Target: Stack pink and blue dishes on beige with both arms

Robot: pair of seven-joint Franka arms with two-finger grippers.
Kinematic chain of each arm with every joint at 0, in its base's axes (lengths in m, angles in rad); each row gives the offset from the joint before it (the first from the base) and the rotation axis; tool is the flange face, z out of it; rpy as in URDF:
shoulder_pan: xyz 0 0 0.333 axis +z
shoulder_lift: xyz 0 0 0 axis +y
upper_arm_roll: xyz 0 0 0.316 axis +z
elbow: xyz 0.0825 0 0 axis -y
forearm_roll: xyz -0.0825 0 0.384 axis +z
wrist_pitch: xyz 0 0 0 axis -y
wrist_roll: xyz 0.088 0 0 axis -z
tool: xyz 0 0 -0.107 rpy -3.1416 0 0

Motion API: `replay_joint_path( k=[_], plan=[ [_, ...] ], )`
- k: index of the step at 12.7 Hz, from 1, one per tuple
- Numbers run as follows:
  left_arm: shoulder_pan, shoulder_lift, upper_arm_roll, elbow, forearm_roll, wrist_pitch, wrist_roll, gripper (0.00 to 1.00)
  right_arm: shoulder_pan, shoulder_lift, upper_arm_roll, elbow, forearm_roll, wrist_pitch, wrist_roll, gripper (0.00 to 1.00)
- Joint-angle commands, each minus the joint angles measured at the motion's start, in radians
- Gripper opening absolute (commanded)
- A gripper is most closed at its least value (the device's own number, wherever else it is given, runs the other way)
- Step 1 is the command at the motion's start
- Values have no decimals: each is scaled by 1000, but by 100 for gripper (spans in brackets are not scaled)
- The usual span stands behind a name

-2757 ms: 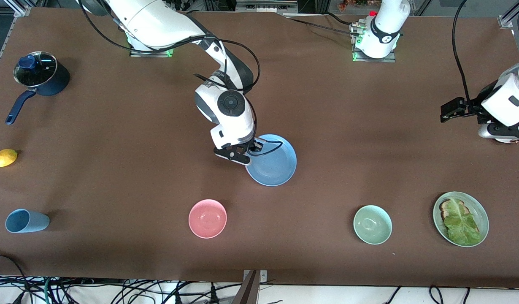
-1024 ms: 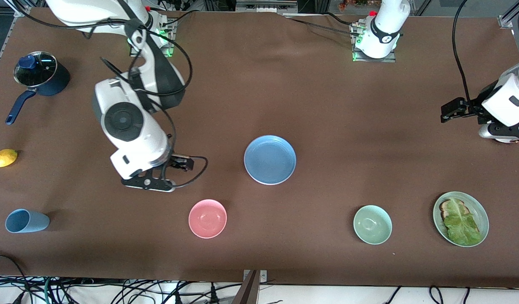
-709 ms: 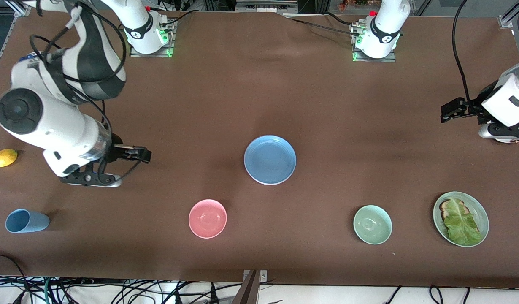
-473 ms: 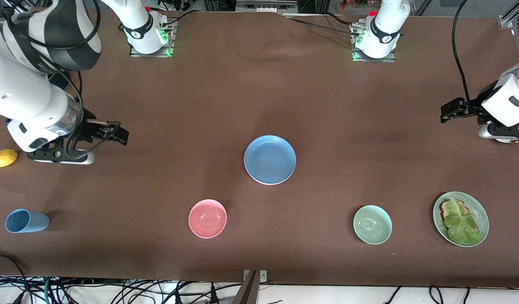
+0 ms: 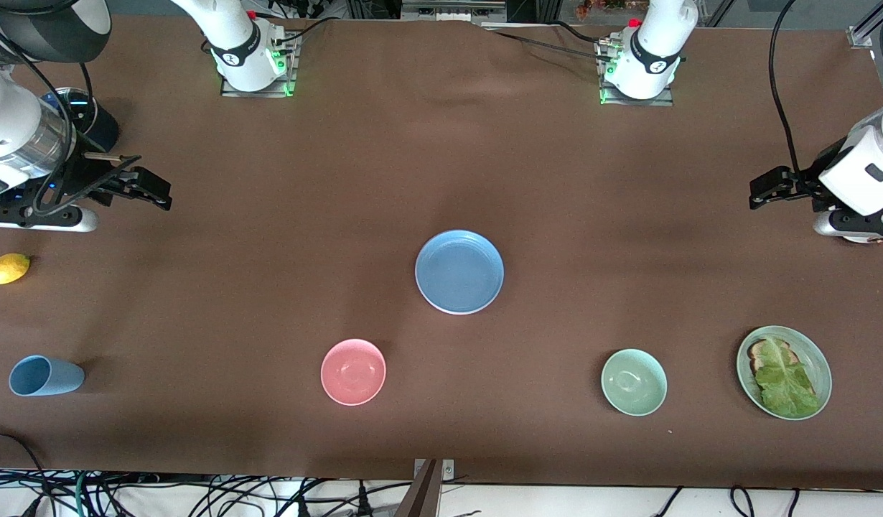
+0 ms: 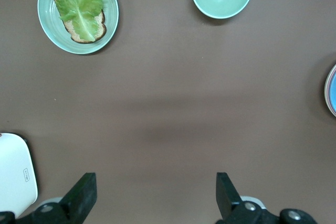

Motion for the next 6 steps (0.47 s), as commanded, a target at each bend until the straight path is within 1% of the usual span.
replay_joint_path(
  k=[1,6],
  plan=[
    [-3,-10,5,-8,-5,7,9,100,2,-10,-10,10,11,-26,-19,100],
    [-5,-10,5,-10,-4,7,8,100,3,-5,-9,30,11,-24,-13,100]
  ],
)
